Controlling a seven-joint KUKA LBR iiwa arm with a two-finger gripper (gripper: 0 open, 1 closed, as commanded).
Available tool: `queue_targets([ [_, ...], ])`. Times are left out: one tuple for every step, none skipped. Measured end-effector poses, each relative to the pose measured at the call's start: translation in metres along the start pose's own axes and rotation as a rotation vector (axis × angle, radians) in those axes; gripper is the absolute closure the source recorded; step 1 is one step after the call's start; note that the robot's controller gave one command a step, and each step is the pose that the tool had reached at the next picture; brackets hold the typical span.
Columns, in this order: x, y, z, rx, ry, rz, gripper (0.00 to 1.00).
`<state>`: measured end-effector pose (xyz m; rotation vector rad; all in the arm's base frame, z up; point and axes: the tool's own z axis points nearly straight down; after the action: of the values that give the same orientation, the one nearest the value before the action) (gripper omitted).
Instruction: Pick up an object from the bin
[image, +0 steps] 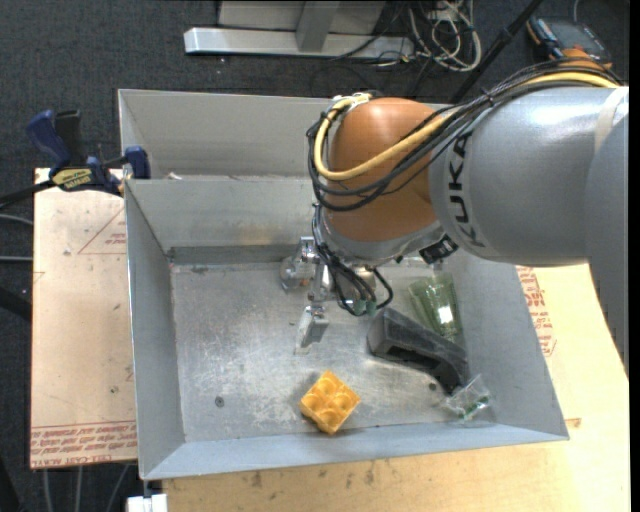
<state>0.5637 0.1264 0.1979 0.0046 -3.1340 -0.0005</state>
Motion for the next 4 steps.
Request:
queue_targets([
  [-0.002, -0.001, -0.005, -0.001, -0.008, 0.003, 0.00],
  [0.029, -0.045, 0.014, -0.003, -0.010, 0.033, 0.00],
  [0.050, -0.063, 0.033, 0.004, -0.007, 0.092, 0.00],
  [0.068, -0.078, 0.117, -0.007, -0.014, -0.122, 1.00],
])
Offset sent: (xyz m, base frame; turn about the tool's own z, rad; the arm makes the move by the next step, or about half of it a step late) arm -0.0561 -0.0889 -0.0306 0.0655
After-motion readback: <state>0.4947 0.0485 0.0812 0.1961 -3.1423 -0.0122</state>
